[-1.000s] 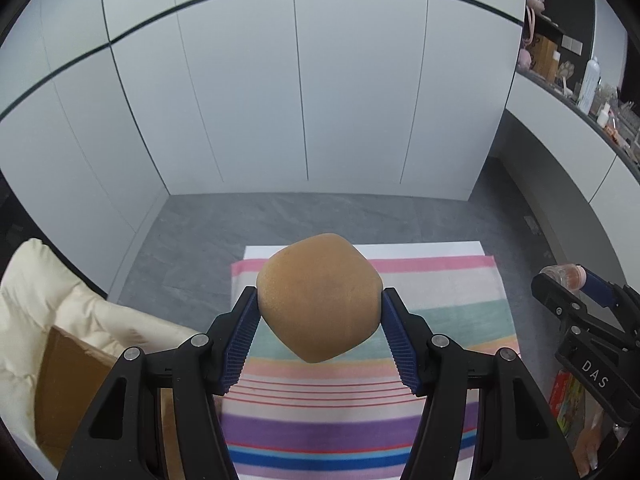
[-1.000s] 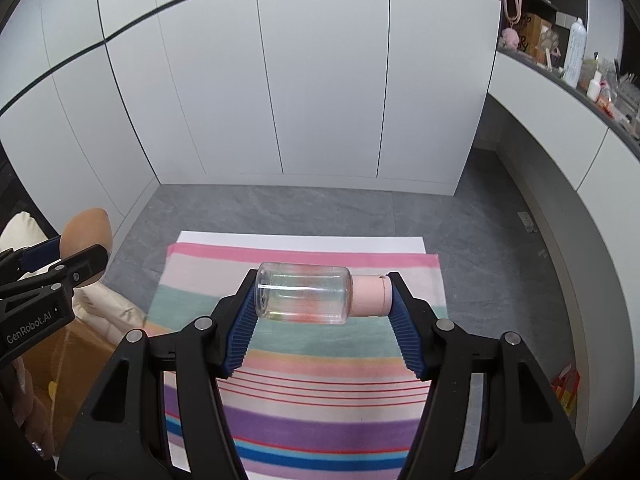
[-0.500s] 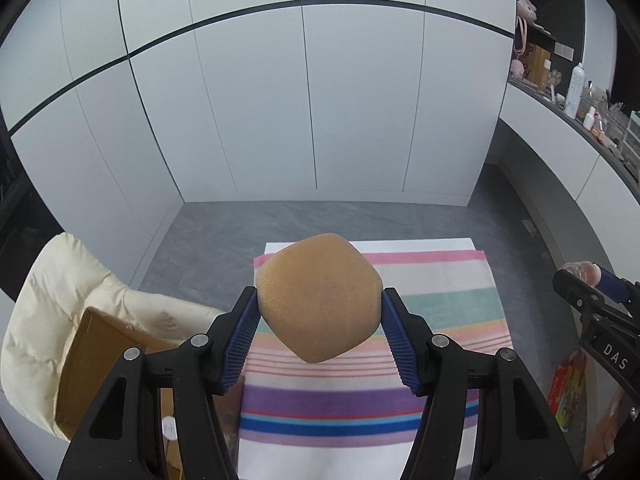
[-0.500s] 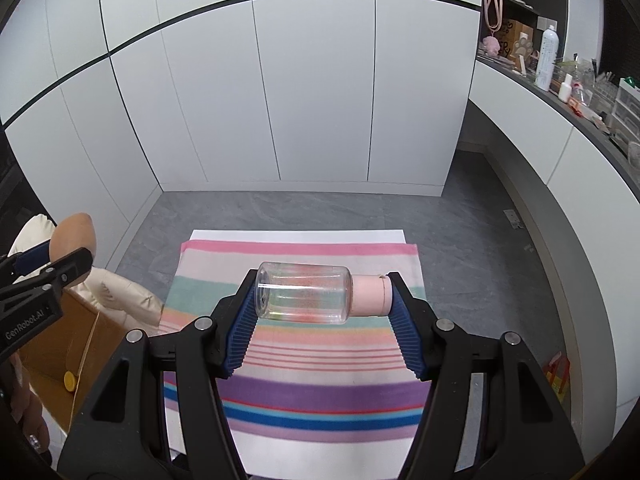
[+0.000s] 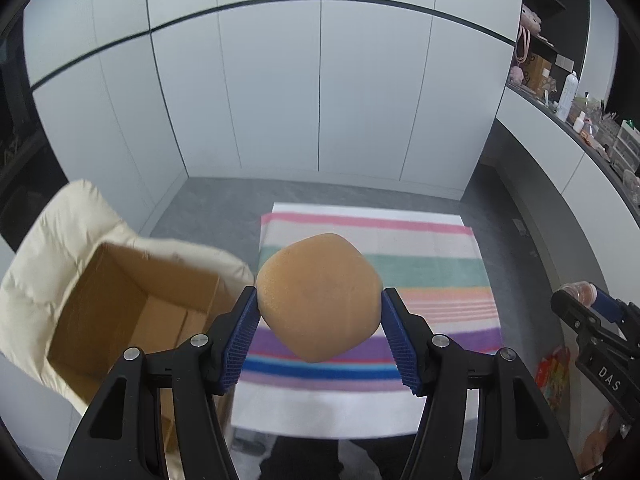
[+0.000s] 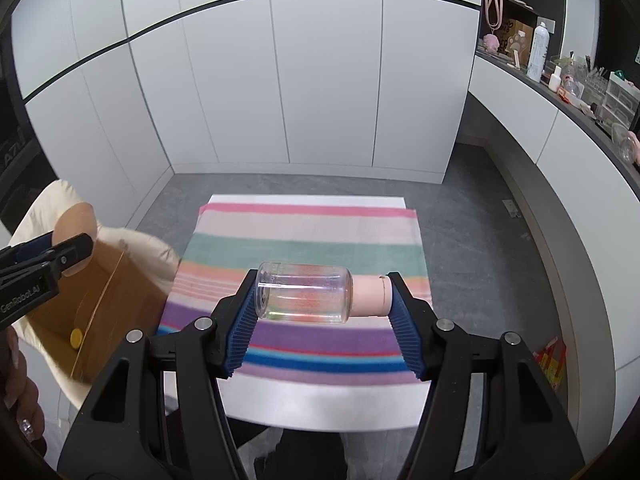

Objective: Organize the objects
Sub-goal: 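Lift the sponge and bottle and carry both over the cardboard box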

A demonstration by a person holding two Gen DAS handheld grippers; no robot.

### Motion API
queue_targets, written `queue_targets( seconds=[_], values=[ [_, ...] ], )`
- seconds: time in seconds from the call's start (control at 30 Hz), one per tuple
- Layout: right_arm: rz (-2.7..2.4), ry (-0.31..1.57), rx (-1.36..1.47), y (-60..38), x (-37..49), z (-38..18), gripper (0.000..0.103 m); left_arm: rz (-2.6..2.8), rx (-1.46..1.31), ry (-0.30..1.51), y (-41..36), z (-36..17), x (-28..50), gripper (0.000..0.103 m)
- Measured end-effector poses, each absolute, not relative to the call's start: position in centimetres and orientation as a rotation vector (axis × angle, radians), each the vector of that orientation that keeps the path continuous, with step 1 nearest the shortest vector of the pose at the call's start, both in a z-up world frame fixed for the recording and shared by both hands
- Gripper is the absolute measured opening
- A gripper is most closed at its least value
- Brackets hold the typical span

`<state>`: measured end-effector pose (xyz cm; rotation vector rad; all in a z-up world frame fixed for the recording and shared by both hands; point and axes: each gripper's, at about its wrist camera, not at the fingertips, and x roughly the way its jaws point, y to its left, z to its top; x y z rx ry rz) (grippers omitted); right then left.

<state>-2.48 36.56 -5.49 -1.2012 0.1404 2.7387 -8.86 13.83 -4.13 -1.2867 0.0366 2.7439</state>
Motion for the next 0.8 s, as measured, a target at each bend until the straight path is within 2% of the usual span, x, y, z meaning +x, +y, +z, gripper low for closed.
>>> queue_targets(
  seconds=[0.27, 0.47, 0.8],
  values=[
    [2.745, 0.138, -1.272, 34.8, 2.7, -7.4, 0.064, 2.785, -1.325, 0.039, 11.5, -6.0, -3.7, 0.063],
    [2.720, 0.151, -1.372, 33.8, 6.5, -9.7, 0.064, 2.807, -1.367, 0.107, 9.6, -7.7, 0.4, 0.063],
    [2.667, 0.150, -1.466, 33.8, 10.4, -12.1, 0.064, 2.845, -1.439, 0.036, 6.3, -8.8, 2.3, 0.063]
  ],
)
